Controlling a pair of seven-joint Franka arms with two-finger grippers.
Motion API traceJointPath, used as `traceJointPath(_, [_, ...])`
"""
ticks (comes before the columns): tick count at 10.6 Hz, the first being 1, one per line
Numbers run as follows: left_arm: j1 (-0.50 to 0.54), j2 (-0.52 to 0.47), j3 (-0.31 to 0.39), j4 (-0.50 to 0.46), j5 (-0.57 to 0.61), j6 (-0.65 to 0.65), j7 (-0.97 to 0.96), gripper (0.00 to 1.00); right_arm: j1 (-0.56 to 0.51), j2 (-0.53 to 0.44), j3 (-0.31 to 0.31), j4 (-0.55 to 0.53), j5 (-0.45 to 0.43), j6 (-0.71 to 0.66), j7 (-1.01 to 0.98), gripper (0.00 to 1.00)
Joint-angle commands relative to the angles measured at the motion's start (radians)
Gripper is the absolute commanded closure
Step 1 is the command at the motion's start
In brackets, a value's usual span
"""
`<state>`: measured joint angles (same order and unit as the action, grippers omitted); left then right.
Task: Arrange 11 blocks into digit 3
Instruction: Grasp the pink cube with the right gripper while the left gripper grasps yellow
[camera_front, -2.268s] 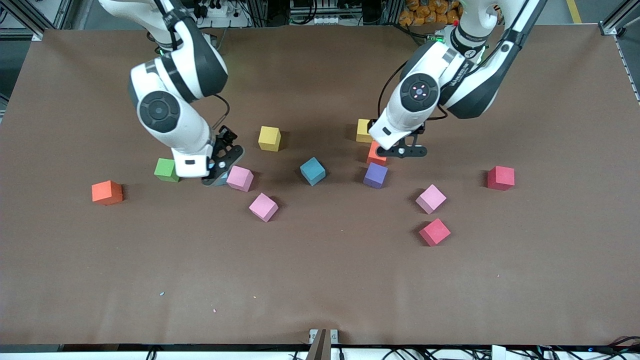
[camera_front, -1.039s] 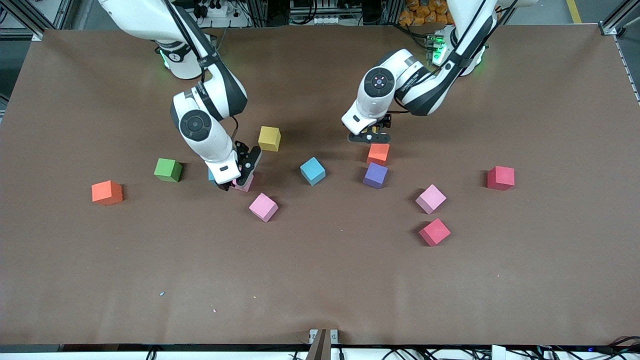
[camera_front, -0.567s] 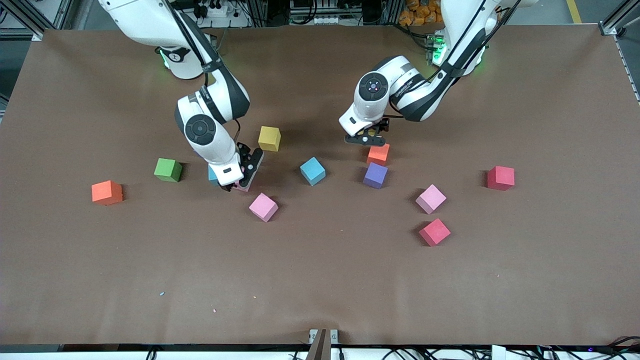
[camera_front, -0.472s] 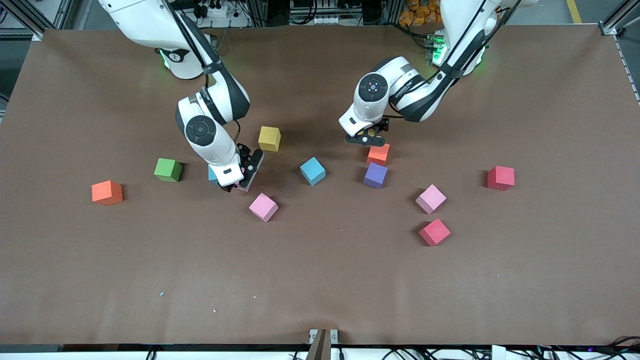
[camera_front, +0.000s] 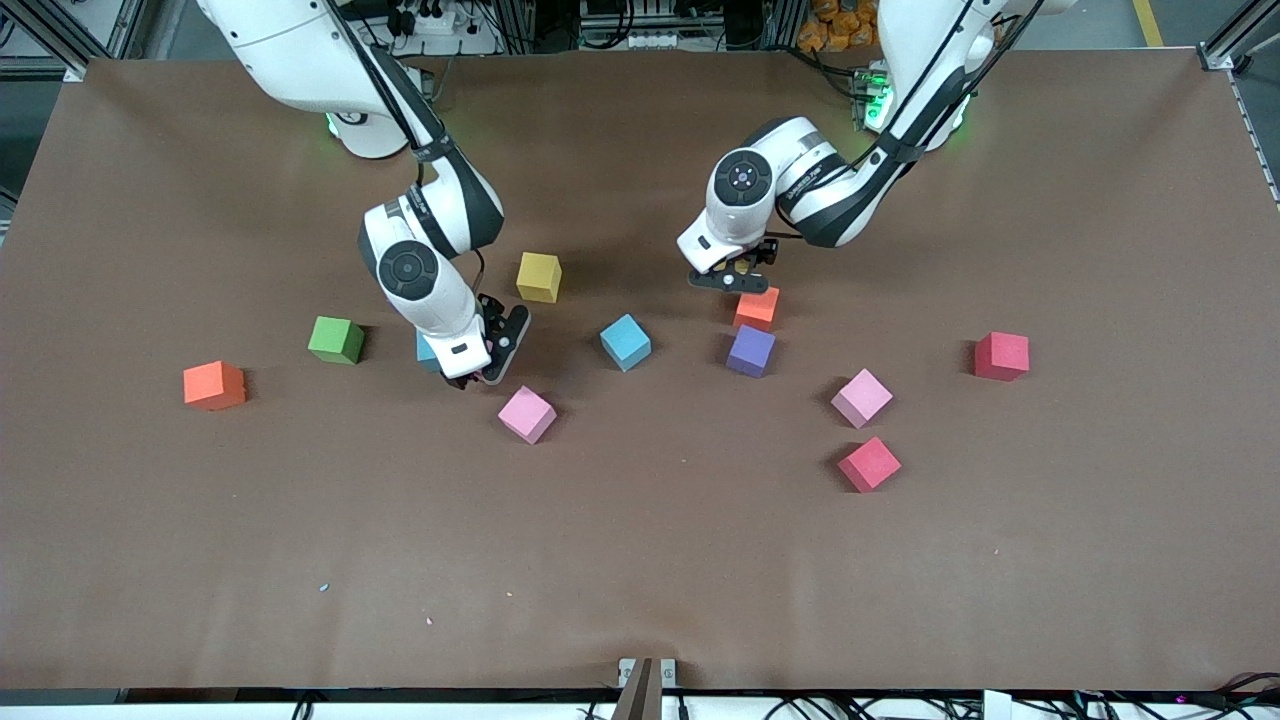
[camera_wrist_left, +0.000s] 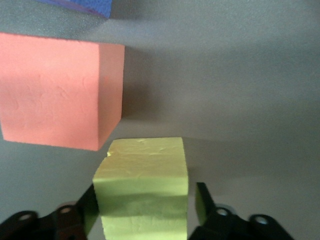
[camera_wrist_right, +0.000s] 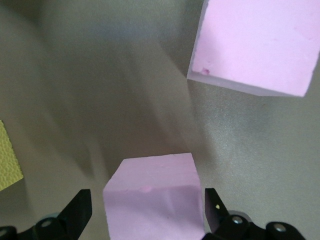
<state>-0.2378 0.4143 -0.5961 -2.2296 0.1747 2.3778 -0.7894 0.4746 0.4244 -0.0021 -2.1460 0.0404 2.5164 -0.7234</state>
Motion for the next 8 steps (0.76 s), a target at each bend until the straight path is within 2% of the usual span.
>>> traceJointPath(1, [-0.024,-0.002,0.001,0.004,0.028,0.014,-0.025,0.76,0.006,0.002,-0.007,-0.006,0.001,0.01,-0.017,0.0])
traceJointPath(3, [-0.028,0.008,-0.001,0.027,0.028,0.014,-0.04,0.76,0.006,0.004,-0.007,-0.009,0.001,0.01,-0.017,0.0])
traceJointPath(4, [-0.049,0.014,-0.001,0.056,0.028,0.011,-0.072,0.77,0.01,0.004,-0.009,-0.011,-0.01,0.013,-0.017,0.09])
traceJointPath(5, [-0.079,0.038,-0.001,0.103,0.028,0.005,-0.097,0.77,0.01,-0.003,-0.009,-0.011,-0.039,0.016,-0.017,0.68])
traceJointPath(6, [-0.107,0.066,0.001,0.143,0.026,0.003,-0.119,0.77,0.01,-0.009,-0.007,-0.009,-0.068,0.016,-0.017,0.84])
traceJointPath(8, [-0.145,0.112,0.005,0.217,0.026,0.0,-0.142,0.77,0.009,-0.029,-0.007,-0.002,-0.105,0.01,-0.034,0.88])
